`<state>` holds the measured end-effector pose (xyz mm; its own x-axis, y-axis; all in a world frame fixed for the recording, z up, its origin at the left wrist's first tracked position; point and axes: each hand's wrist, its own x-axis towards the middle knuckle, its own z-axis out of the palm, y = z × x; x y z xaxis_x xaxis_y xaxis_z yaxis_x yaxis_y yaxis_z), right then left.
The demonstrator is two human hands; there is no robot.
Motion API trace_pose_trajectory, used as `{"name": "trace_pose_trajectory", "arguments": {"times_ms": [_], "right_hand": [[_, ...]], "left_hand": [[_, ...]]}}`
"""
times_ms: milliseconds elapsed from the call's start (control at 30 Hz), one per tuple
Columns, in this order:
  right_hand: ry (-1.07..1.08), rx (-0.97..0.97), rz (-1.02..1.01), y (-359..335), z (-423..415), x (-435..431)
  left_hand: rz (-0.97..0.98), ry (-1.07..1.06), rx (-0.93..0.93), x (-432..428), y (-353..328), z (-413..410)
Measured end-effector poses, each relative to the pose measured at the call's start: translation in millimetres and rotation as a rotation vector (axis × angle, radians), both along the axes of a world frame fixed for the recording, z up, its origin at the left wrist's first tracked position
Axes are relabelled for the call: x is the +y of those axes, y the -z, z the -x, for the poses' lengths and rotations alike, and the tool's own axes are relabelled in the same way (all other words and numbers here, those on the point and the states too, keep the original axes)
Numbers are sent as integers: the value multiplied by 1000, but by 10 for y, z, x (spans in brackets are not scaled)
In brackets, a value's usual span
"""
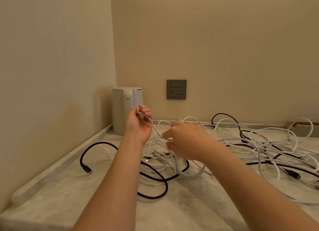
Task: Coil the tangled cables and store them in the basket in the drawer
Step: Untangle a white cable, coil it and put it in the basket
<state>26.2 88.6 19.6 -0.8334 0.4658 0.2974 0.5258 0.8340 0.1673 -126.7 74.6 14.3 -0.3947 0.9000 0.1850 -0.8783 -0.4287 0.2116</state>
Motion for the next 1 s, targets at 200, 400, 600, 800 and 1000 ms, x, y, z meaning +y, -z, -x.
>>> {"name": "trace_pose_trajectory", "arguments": {"times_ms": [200,400,600,800,1000], "right_hand": [[-94,78,137,-165,-133,-11],[-42,-18,417,-274,-230,-13],[-123,59,661,-334,-362,33],[-165,558,-11,-208,-190,242],[-164,734,-101,-88,-135,328]], "left_hand": [[135,-124,68,44,-18,-39],[321,-374,280,106,-34,-262],[414,-489,499,78,-44,-280],[520,-394,1023,34,-35,-377],[426,-219,1296,-48,-38,-440]]}}
